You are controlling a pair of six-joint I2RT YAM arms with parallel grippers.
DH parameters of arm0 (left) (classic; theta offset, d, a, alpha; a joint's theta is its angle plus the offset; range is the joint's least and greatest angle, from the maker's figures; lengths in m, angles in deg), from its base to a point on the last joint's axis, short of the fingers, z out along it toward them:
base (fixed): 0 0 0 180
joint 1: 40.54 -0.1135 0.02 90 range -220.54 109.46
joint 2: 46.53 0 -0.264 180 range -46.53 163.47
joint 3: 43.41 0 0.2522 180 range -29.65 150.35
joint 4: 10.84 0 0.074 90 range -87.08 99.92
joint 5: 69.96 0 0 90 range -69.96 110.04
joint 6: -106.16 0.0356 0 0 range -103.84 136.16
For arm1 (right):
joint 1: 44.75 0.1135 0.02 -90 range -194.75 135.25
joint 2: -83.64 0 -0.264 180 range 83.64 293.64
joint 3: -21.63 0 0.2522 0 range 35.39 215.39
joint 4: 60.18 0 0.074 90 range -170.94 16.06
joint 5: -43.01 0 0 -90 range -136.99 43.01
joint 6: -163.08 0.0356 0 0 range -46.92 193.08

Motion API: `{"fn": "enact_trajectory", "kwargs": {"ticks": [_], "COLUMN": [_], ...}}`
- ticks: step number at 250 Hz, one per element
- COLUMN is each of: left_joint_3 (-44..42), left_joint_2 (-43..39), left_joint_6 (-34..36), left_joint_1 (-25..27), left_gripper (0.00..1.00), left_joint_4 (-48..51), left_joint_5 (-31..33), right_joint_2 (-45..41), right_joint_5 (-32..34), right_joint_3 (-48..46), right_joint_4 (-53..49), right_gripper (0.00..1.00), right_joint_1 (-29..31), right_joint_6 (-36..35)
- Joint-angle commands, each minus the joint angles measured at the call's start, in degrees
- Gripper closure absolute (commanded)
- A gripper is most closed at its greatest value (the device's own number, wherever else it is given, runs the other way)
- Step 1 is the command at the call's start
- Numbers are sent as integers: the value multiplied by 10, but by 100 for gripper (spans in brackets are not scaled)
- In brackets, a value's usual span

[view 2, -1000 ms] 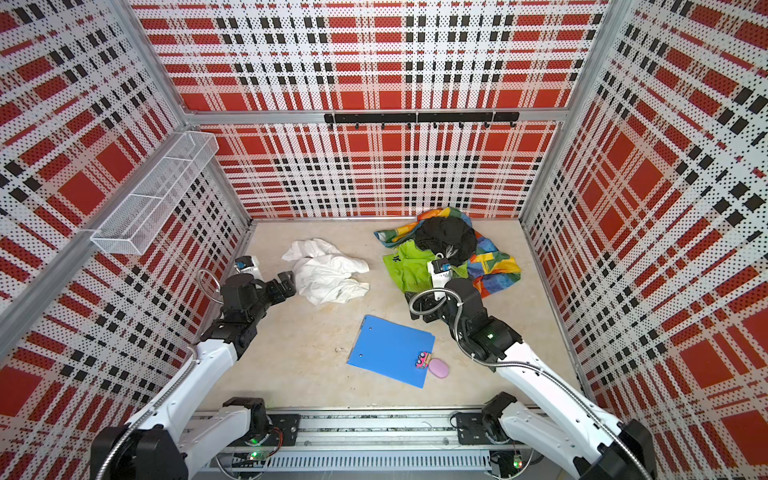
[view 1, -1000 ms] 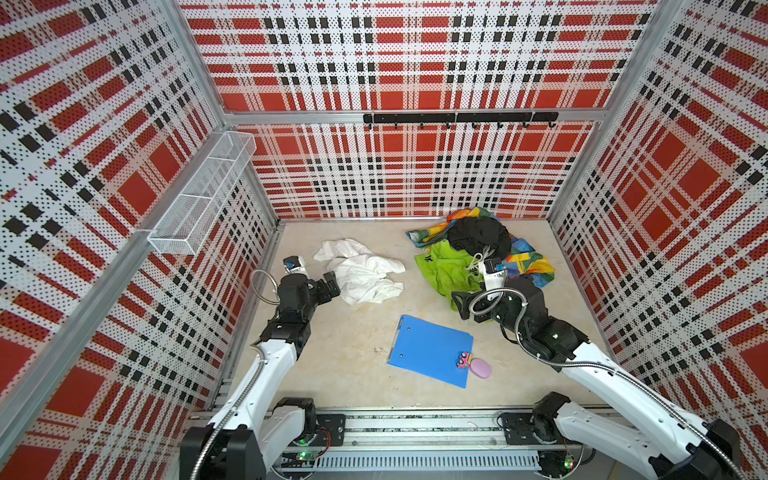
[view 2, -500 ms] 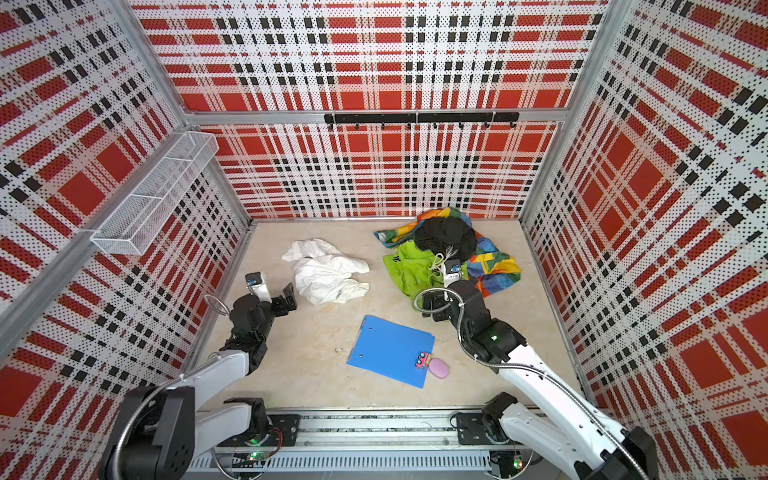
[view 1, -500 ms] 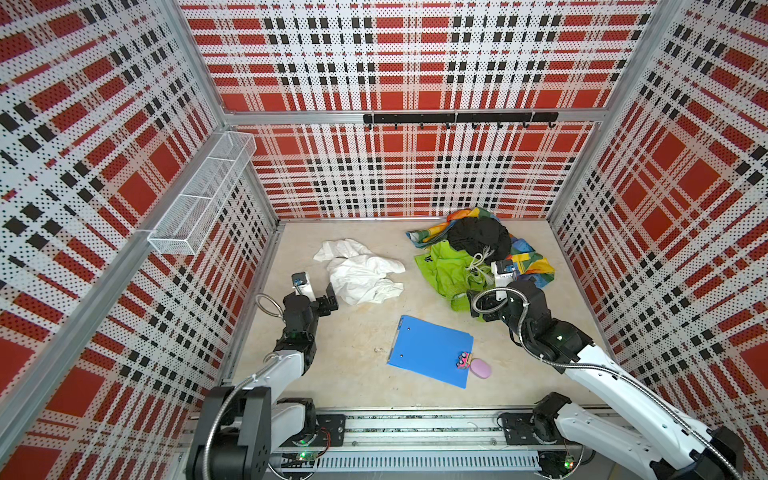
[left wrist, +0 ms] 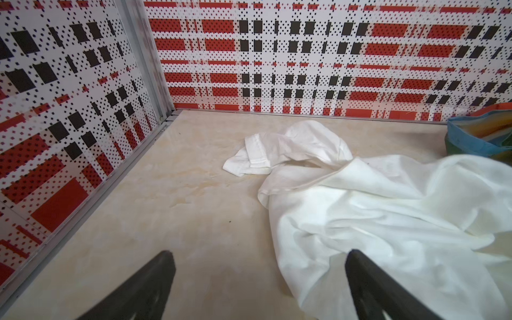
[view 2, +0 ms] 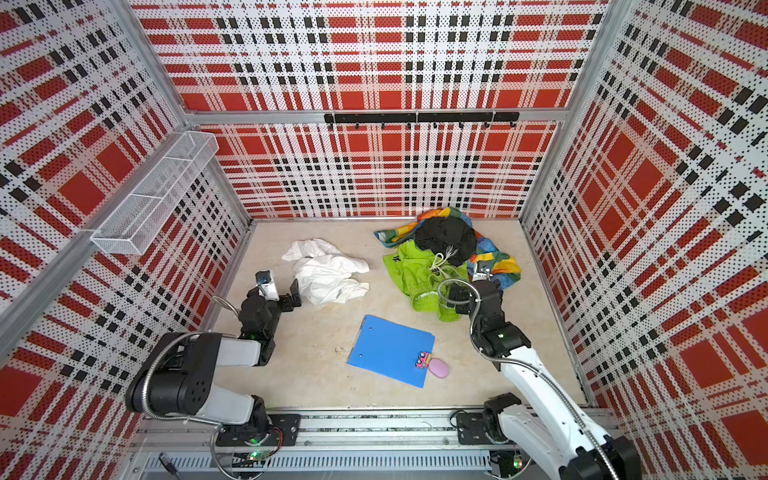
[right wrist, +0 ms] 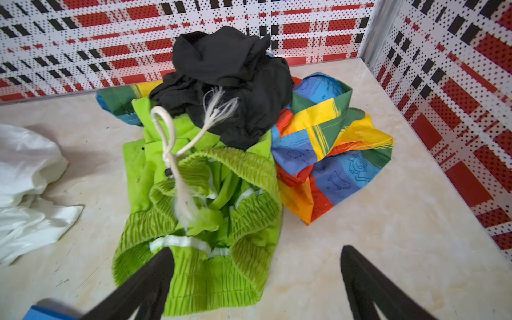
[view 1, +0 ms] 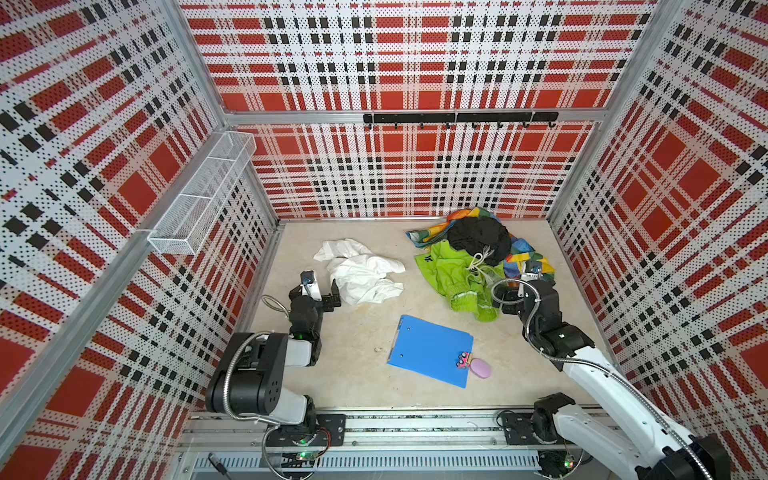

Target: Pick out a specific cloth from the pile

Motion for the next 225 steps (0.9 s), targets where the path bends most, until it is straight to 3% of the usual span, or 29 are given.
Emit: {"fn": "enact_trajectory", "kwargs": {"ticks": [1,38,95,181,225], "left_joint_3": [20,21,19,21,21], "left_joint_2": [26,29,27,28,28], "left_joint_6": [7,-1,-3,-1,0], "left_joint_1": [-3,-14,-15,-15,-15], "left_gripper": [1,1,1,1,1], "left_joint_4": [-50,-53,-53,-52,-52], "left_joint_5": [-9,-25,-30,-28,-28], "right_joint_2": [6,50,146,274,347], "right_joint_5": [-37,-66,-53,-15,-34], "right_joint_3": [-28,-66,-110,-182,-184], "right_joint_4": [113,222,394,700,771], "right_gripper": [0,0,0,0,0], "right_joint_1": [-32,-90,-151,-162,-166], "right_joint_6": [-22,-42,-66,-137,-124]}}
